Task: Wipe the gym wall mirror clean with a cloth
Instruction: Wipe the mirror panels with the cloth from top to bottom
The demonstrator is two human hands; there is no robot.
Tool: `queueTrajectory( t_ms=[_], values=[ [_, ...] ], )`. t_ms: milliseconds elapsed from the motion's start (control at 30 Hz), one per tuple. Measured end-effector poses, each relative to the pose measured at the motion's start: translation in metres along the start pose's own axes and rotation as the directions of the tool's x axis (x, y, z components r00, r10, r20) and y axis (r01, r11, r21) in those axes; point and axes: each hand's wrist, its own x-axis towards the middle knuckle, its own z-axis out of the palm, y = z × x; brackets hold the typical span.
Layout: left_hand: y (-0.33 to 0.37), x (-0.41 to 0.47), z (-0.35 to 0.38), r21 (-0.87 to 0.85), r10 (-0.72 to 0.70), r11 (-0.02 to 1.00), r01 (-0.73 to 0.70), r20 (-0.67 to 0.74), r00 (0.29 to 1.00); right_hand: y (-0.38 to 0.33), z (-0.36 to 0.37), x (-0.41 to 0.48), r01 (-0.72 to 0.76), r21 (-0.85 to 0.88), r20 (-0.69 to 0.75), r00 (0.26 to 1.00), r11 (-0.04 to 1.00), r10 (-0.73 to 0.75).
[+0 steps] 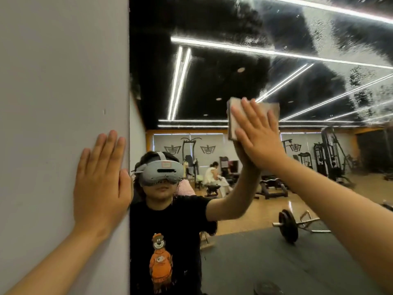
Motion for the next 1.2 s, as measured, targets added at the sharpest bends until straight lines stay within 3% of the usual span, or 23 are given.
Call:
queueTrajectory(
  t_ms=[200,367,567,700,867,1100,1200],
  values=[
    [-0.001,-0.001,0.001,-0.012,-0.002,1.000,0.002,-0.006,1.000,0.012,-0.010,0.042,-0.125,0.050,0.003,0.992,0.991,0.125],
    [-0.002,-0.003,-0.002,-0.025,0.005,1.000,-0.005,0.007,1.000,-0.008,0.005,0.003,-0.106,0.058,-0.038,0.993,0.993,0.109],
    [-0.015,-0.044,-0.011,0.016,0.126,0.992,-0.127,0.077,0.989,-0.022,0.020,-0.070,-0.096,0.049,-0.031,0.995,0.994,0.098],
    [-0.030,-0.061,-0.010,0.033,0.180,0.982,-0.184,0.102,0.978,-0.038,0.029,-0.114,-0.167,0.067,-0.025,0.985,0.984,0.170],
    [-0.029,-0.068,-0.009,0.021,0.169,0.985,-0.171,0.077,0.983,-0.079,0.029,-0.107,-0.281,0.096,-0.008,0.959,0.955,0.283],
    [-0.032,-0.071,-0.012,0.028,0.189,0.981,-0.193,0.100,0.977,-0.205,0.041,-0.056,-0.003,0.013,-0.060,0.998,1.000,0.004],
    [-0.032,-0.071,-0.013,0.023,0.169,0.985,-0.173,0.113,0.979,-0.227,0.044,-0.052,0.031,0.030,-0.087,0.996,0.999,-0.028]
  ],
)
